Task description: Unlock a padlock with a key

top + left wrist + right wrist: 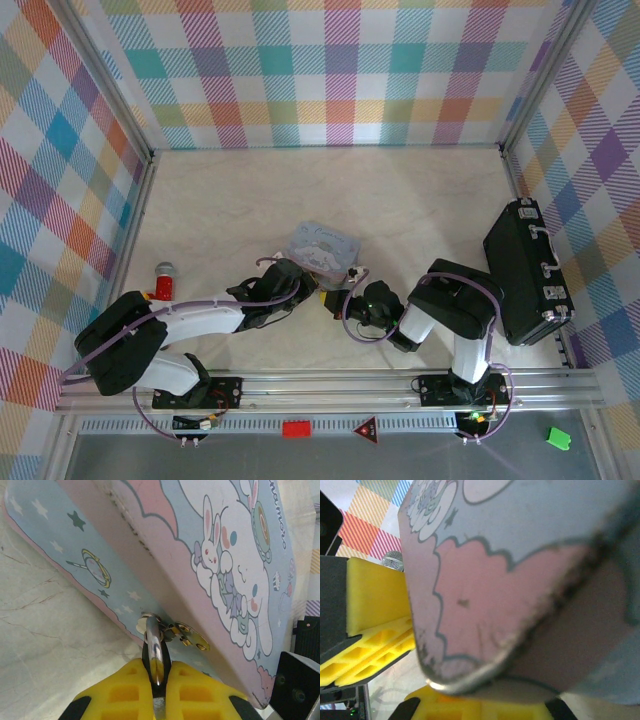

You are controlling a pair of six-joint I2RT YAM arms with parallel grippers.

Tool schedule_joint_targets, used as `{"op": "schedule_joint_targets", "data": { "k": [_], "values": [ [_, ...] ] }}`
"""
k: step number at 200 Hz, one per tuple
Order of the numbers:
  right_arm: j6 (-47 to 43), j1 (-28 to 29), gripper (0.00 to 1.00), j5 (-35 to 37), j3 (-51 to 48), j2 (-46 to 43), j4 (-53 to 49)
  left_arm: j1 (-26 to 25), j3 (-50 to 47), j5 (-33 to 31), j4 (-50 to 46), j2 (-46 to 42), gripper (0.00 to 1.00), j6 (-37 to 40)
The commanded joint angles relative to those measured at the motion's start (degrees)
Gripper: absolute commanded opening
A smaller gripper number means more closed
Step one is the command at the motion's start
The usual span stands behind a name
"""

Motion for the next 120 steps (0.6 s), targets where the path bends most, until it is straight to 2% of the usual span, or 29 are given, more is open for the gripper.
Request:
{"op": "schedule_joint_targets", "data": {
  "k": [1,7,33,51,98,120],
  "values": [
    [-3.15,-2.76,0.0,7.02,0.26,0.87,4.05,-1.81,-0.58,4.59,-4.17,0.47,0.0,-0.27],
    [-5.22,-2.4,0.0,6.98,0.28,0.68,3.92,-1.79,-0.31,4.63,-4.5,0.58,0.0,-0.35],
    [-14.78,0.37,0.18,9.01,0.29,-0.8,1.19,-1.46,0.39,4.31,-5.28,0.35,0.0,-0.98],
    [-20.28,1.67,0.25,10.93,-0.37,-1.73,0.17,-1.02,0.68,3.82,-5.95,-0.22,0.0,-0.8],
    [-27.43,2.8,0.27,9.11,-0.71,-6.39,-2.0,-0.35,1.21,4.13,-6.52,-0.47,0.0,-0.18],
    [-35.32,5.41,0.27,12.59,0.42,-7.86,-5.7,-0.3,1.47,4.41,-6.64,-0.7,0.0,-0.28]
  ]
}}
